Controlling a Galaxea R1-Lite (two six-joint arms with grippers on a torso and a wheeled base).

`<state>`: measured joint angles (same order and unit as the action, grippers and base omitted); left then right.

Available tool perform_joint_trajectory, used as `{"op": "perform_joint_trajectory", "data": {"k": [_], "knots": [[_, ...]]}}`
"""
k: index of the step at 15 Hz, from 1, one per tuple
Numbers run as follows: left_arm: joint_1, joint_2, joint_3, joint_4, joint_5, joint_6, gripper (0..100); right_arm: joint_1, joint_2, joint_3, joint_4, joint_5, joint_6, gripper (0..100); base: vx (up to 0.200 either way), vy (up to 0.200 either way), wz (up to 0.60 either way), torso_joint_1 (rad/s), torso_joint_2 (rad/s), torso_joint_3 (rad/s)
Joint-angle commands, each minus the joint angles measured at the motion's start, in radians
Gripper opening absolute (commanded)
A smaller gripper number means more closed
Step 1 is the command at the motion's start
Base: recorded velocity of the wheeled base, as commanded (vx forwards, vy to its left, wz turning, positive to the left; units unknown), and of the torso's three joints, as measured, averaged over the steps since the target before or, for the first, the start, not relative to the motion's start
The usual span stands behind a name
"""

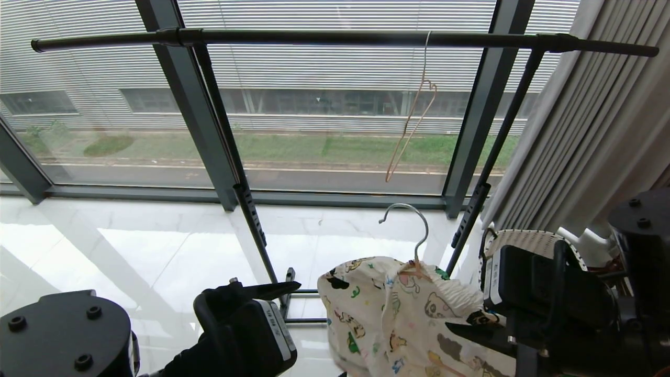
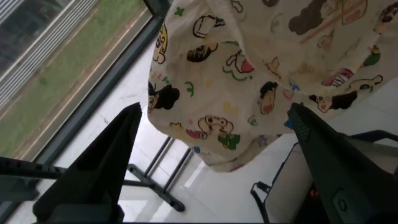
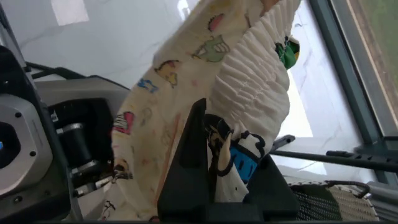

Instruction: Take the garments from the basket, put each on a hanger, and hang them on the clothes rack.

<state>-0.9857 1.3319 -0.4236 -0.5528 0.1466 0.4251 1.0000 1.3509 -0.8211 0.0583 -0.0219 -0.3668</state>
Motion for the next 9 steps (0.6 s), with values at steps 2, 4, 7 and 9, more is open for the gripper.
{"op": "perform_joint_trajectory", "data": {"k": [2, 4, 7, 9], "knots": [[0.007, -0.016, 0.009, -0.001, 0.001, 0.0, 100, -0.018, -0.022, 0.005, -0.005, 0.0, -0.001, 0, 0.0, 0.0, 0.0, 0.0, 0.0, 0.0], [0.01, -0.017, 0.011, -0.001, 0.001, -0.002, 100, -0.041, -0.032, 0.008, -0.017, -0.001, -0.001, 0, 0.0, 0.0, 0.0, 0.0, 0.0, 0.0], [0.029, -0.016, 0.011, -0.001, 0.013, -0.108, 100, -0.087, -0.032, 0.053, -0.141, -0.006, -0.001, 0, 0.0, 0.0, 0.0, 0.0, 0.0, 0.0], [0.027, -0.01, -0.018, -0.001, 0.068, -0.284, 100, -0.086, -0.025, 0.074, -0.229, -0.03, -0.001, 0, 0.0, 0.0, 0.0, 0.0, 0.0, 0.0]]}}
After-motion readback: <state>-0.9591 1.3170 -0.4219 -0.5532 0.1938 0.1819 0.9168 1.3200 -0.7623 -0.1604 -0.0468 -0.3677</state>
